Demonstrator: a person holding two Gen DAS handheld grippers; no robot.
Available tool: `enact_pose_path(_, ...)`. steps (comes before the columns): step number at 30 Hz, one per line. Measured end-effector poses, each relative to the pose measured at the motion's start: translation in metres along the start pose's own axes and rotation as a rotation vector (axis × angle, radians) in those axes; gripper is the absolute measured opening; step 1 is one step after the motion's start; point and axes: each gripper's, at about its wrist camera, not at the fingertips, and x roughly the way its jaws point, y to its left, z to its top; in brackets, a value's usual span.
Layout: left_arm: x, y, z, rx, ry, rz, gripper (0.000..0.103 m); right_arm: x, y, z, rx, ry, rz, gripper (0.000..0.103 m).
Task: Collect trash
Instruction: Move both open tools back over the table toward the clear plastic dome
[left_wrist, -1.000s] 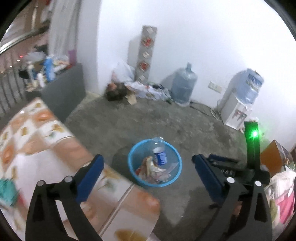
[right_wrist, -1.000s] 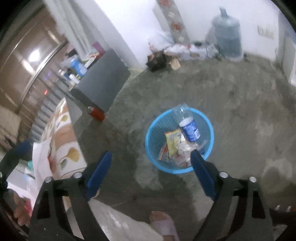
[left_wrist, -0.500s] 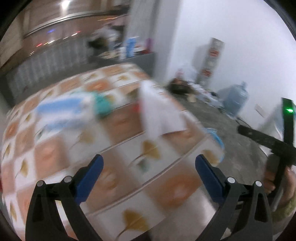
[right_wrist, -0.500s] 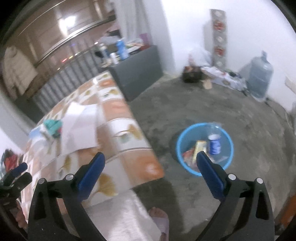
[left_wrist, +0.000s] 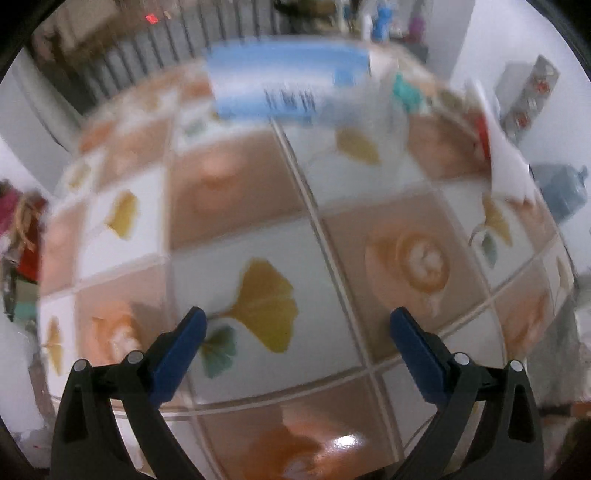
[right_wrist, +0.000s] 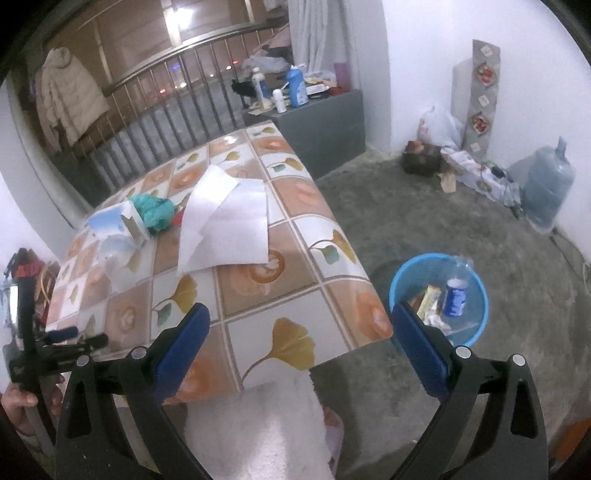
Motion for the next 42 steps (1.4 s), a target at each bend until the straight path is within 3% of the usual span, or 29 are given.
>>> enact_pose_path(23,0.002,-0.002,0.001,0.056,-0.124,-0.022,0.099,0.029,-0.022,-0.011,0.072,0.065,0.051,0.095)
enact_pose_path(34,0.004,0.001,0.004,0.069,-0.126,-0.035,0.099,0.020,-0.015,-0.011,0.031,0.007,-0.002,0.095)
enact_pose_path(42,0.004,0.001,0.005,0.070,-0.127,-0.035,0.099,0.005,-0.002,-0.010,-0.058,-0.084,-0.103,0.095)
